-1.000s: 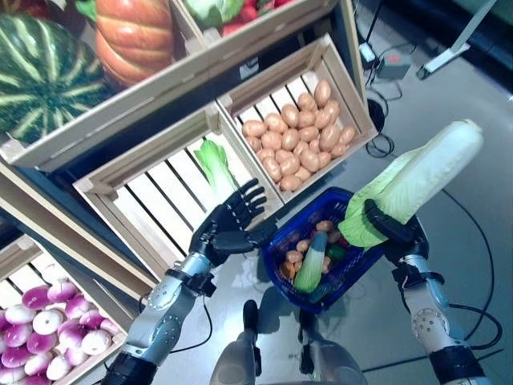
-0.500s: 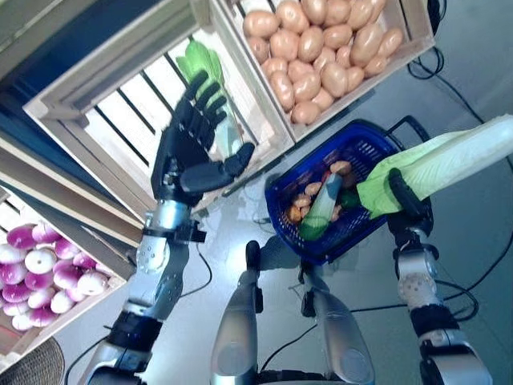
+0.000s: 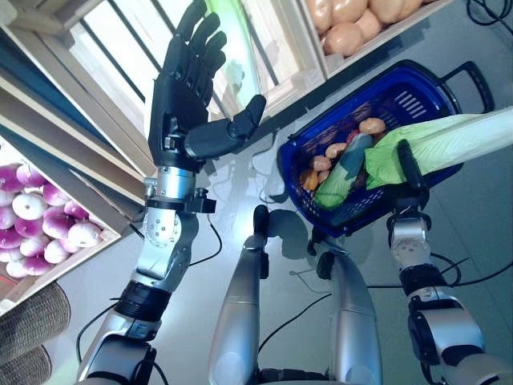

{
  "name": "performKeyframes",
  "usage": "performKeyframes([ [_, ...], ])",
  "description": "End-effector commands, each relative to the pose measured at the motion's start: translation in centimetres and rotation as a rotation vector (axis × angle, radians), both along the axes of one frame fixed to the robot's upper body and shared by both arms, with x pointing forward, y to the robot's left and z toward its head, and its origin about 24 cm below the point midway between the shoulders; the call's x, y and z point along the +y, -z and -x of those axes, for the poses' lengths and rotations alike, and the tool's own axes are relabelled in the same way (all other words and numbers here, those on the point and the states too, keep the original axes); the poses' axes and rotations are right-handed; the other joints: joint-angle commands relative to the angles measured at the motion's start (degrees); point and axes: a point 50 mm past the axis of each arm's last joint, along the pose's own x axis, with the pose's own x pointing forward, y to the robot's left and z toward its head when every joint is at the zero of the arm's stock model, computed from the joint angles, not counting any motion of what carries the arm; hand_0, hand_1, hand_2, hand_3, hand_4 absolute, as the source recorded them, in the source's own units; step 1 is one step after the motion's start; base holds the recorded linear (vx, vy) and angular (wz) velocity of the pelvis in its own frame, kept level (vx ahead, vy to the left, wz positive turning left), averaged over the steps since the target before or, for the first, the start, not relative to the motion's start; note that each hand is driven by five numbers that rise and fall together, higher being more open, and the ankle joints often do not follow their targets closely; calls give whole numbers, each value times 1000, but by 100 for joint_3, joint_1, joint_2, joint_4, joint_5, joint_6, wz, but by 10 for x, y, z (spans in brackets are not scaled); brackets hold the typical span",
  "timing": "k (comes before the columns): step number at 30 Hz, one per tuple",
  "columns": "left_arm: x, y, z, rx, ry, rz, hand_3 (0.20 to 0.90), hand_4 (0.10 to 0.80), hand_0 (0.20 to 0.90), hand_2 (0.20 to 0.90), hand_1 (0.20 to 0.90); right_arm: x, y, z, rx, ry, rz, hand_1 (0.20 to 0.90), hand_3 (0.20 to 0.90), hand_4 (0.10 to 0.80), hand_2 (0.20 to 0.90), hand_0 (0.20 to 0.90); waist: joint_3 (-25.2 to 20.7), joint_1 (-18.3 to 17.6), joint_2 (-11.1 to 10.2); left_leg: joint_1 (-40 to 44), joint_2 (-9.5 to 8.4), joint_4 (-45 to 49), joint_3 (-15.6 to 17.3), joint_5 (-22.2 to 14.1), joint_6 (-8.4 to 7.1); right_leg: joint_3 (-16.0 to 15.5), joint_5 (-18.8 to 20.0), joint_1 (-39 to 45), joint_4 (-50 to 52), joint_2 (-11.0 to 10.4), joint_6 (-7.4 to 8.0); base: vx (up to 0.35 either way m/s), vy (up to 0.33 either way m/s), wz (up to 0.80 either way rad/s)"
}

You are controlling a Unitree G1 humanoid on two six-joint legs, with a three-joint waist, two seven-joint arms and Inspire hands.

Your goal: Put vegetables into the basket

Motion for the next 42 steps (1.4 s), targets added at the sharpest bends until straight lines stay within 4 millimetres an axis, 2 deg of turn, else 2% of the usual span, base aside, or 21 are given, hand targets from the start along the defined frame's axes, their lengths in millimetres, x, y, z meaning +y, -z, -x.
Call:
performKeyframes([
  [1,-11,-45,23,-287,65,76,900,800,900,900,900,-15,-51,-7,-151,41,83,300,300,400,300,300,-16,-18,342,-286,-271,280,-21,-254,67,169,294,138,-186,-25,198,16,12,8],
  [6,-13,-45,22,-281,44,69,900,800,900,900,900,-9,-60,-15,-93,27,159,300,300,400,300,300,-16,30,453,-683,-324,553,-37,-281,111,211,247,-302,286,-65,169,10,18,7],
  [10,-13,-46,20,-276,41,64,900,800,900,900,900,-7,-59,-19,-36,13,212,300,300,400,300,300,-16,59,517,-1062,-369,778,-74,-255,37,266,259,-647,566,-103,195,22,5,10],
  [14,-13,-47,21,-283,43,68,900,800,900,900,900,-1,-57,-21,2,-18,266,300,300,400,300,300,-16,70,520,-1125,-360,676,-85,-214,33,288,287,-756,499,-66,174,-2,4,8],
  [17,-13,-48,21,-281,36,64,900,800,900,900,900,4,-47,-23,117,-59,315,300,300,400,300,300,-16,97,488,-1113,-370,659,-105,-216,49,250,301,-768,517,-56,174,6,-12,-1],
  [18,-14,-49,22,-282,35,61,900,800,900,900,900,1,-41,-23,174,-73,312,585,585,590,585,585,-16,122,486,-1143,-391,692,-125,-213,22,243,311,-789,550,-57,183,18,-30,-7],
  [19,-14,-49,22,-281,36,61,900,800,900,900,900,0,-38,-23,192,-78,301,752,752,701,752,752,-16,131,486,-1155,-399,711,-132,-217,12,241,314,-795,557,-61,187,21,-39,-6],
  [22,-13,-53,23,-295,30,53,900,800,900,900,900,-5,-24,-22,296,-111,262,900,900,800,900,900,-16,182,501,-1218,-417,817,-123,-256,14,188,302,-810,585,-86,168,12,-40,0],
  [25,-14,-59,24,-305,23,5,900,800,900,900,900,-10,-7,-18,359,-154,197,900,900,800,900,900,-16,243,494,-1063,-458,935,-155,-438,31,178,191,-674,682,-94,208,65,-68,2],
  [26,-14,-60,24,-307,23,3,900,800,900,900,900,-10,-8,-19,355,-155,189,900,900,800,900,900,-16,252,496,-1134,-452,930,-133,-360,58,121,257,-732,671,-116,167,30,-69,7],
  [29,-13,-63,23,-303,22,-15,900,800,900,900,900,-13,-1,-16,372,-150,101,900,900,800,900,900,-16,260,494,-1052,-469,1044,-160,-462,33,142,203,-665,800,-128,220,62,-33,8],
  [32,-13,-67,26,-350,-89,-106,900,800,900,900,900,-9,2,-15,362,-155,63,900,900,800,900,900,-16,222,513,-1015,-385,960,-44,-366,36,104,308,-628,672,-101,180,0,3,6],
  [34,-11,-70,26,-378,-173,-173,900,800,900,900,900,-9,4,-14,361,-152,54,900,900,800,900,900,-16,193,512,-845,-364,966,-38,-483,-4,169,211,-470,664,-62,229,52,-4,-1],
  [35,-10,-72,25,-392,-222,-214,900,800,900,900,900,-9,3,-14,349,-144,41,900,900,800,900,900,-16,185,502,-908,-329,917,13,-359,22,114,317,-522,593,-67,173,-51,19,-6],
  [37,-5,-75,23,-421,-371,-340,900,800,900,900,900,-8,-4,-13,249,-140,16,900,900,800,900,900,-16,126,494,-806,-296,920,71,-368,-17,124,331,-411,522,-34,167,-10,24,-9],
  [38,-2,-77,22,-430,-410,-366,900,800,900,900,900,-6,-5,-12,235,-145,14,900,900,800,900,900,-16,104,488,-765,-278,920,95,-369,-22,131,331,-366,497,-25,167,33,31,-11],
  [39,8,-79,20,-444,-529,-445,900,800,900,900,900,-3,-5,-10,188,-156,-1,900,900,800,900,900,-16,53,459,-643,-231,876,131,-355,-29,174,334,-253,423,20,167,29,31,-10],
  [41,19,-84,19,-439,-595,-524,900,800,900,900,900,-1,2,-1,127,-171,-66,900,900,800,900,900,-16,-14,423,-447,-171,739,194,-323,-34,223,337,-89,284,49,185,23,28,-17],
  [42,25,-85,16,-376,-577,-543,900,800,900,900,900,-1,7,6,75,-174,-98,900,900,800,900,900,-16,-65,404,-350,-156,674,200,-308,-47,261,350,3,201,78,200,31,21,-19],
])
